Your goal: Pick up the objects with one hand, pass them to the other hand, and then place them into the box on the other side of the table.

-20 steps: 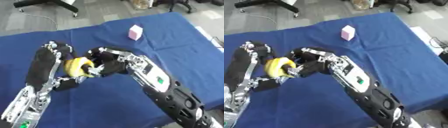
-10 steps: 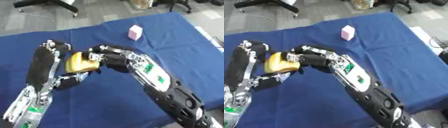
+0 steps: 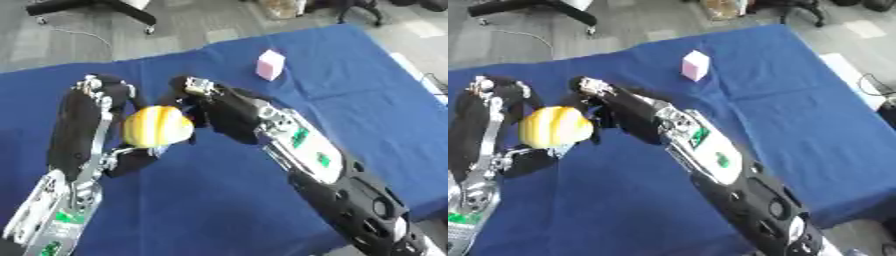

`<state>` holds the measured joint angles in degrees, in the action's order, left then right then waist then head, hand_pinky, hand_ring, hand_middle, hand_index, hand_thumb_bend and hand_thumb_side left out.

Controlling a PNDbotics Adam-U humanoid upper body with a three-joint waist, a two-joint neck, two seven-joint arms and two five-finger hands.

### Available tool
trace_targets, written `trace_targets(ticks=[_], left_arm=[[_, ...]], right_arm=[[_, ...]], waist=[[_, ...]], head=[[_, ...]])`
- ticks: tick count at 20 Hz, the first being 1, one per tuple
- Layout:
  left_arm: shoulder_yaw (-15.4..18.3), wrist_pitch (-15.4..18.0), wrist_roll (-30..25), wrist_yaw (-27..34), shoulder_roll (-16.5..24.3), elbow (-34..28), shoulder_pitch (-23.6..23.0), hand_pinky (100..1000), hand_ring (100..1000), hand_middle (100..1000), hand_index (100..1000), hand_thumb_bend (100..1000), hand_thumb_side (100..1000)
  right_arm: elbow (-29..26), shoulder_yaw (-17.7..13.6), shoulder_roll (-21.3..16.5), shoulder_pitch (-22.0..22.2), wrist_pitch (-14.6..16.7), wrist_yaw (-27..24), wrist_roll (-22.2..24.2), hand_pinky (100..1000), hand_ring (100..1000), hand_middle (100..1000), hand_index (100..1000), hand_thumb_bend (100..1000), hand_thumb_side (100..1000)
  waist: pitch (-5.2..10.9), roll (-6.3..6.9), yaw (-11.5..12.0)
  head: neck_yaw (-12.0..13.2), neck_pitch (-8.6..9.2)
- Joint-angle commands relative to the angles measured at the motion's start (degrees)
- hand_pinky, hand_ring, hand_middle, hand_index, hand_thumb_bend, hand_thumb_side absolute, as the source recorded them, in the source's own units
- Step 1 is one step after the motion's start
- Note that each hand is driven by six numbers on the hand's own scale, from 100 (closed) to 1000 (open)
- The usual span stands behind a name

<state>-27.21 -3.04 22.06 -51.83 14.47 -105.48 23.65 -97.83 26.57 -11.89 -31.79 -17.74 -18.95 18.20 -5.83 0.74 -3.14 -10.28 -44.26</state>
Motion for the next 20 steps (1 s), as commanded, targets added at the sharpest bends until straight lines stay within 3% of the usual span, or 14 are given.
trace_targets(ticks=[1,5,8,16,20], left_arm=[[1.58,-0.04,0.99,0.59,-0.82,-2.96,2.02,292,195,100,192,164,100],[1.78,-0.38,1.66,1.39,-1.09,-2.80,1.81,289,194,100,191,173,100],[2.26,-0.90,2.77,2.39,-1.49,-2.42,1.37,288,195,100,192,185,100],[3.53,-1.19,5.63,2.73,-2.28,-2.20,0.42,295,199,100,195,189,100],[3.75,-1.19,5.70,2.36,-2.33,-2.30,0.21,297,199,100,196,187,100]], right_arm=[[0.07,0.90,-0.70,-0.12,-0.39,0.04,-0.19,683,651,515,745,100,954],[0.17,0.40,-0.66,-0.10,-0.51,0.04,-1.83,682,649,515,739,100,967],[-0.33,-0.66,-0.60,-0.18,0.55,-0.23,-6.36,685,653,519,742,100,955],[-2.38,-3.02,-0.56,-0.21,7.12,-3.34,-31.16,716,710,609,761,100,900],[-2.82,-2.74,-0.60,-0.23,8.72,-3.73,-37.21,733,744,670,775,100,896]], waist=[[0.46,-0.74,0.02],[0.46,-0.72,-0.06],[0.47,-0.67,-0.14],[0.49,-0.50,-0.25],[0.53,-0.50,-0.25]], head=[[-0.16,0.14],[-0.13,0.14],[-0.07,0.14],[0.26,0.14],[0.42,0.14]])
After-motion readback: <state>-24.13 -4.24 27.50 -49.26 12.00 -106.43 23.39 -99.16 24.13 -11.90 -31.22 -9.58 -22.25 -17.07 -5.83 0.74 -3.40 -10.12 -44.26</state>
